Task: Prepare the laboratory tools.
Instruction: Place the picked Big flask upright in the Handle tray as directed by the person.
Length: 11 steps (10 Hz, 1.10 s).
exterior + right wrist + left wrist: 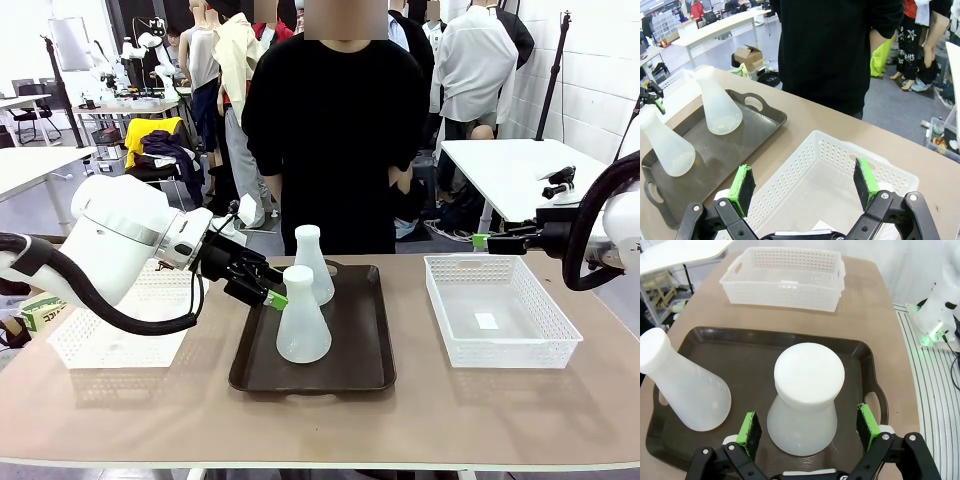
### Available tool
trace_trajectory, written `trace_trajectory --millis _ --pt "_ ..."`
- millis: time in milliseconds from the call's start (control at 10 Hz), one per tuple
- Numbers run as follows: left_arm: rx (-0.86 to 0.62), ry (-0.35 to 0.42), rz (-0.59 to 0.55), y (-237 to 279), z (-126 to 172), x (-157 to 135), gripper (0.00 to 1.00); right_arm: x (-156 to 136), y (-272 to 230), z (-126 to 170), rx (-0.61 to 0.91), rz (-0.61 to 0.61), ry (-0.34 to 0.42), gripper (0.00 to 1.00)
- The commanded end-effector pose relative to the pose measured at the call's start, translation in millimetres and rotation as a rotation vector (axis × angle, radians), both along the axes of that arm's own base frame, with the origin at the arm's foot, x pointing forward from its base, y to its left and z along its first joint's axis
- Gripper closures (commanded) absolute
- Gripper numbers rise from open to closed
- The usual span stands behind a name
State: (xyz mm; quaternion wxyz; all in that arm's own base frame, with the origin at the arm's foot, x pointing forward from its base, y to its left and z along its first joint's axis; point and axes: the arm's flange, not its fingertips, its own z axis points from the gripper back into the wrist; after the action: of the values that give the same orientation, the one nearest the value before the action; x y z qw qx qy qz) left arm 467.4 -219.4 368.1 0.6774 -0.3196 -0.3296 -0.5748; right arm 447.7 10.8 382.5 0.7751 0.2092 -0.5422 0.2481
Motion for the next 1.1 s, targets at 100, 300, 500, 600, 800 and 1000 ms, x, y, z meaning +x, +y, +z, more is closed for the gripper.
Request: trace_trajectory --millis 100,300,500,600,800,1000 --pt "-0.014 -0.001 -0.005 -0.7 1.4 -0.6 0.00 -0.7 0.4 -0.9 0.005 -0.004 0.007 0.00" --pt "-0.014 -0.001 -0.005 -0.7 1.4 -0.6 0.00 -0.7 0.4 -0.9 0.005 -0.004 0.007 0.00" --pt "-0.014 -0.001 -0.005 -0.7 1.4 -0.6 0.00 -0.7 0.4 -0.9 0.005 -0.004 0.007 0.00" --pt "-0.014 -0.001 -0.005 -0.7 1.4 -0.6 0.00 -0.7 0.4 -0.9 0.005 -0.004 0.007 0.00" --pt "-0.014 -0.001 -0.005 -0.7 1.4 -0.6 0.00 -0.7 0.4 -0.9 0.005 -0.004 0.007 0.00" --pt "-0.014 -0.001 -0.005 -0.7 1.4 -0.6 0.00 -0.7 0.4 -0.9 0.005 -0.004 0.007 0.00"
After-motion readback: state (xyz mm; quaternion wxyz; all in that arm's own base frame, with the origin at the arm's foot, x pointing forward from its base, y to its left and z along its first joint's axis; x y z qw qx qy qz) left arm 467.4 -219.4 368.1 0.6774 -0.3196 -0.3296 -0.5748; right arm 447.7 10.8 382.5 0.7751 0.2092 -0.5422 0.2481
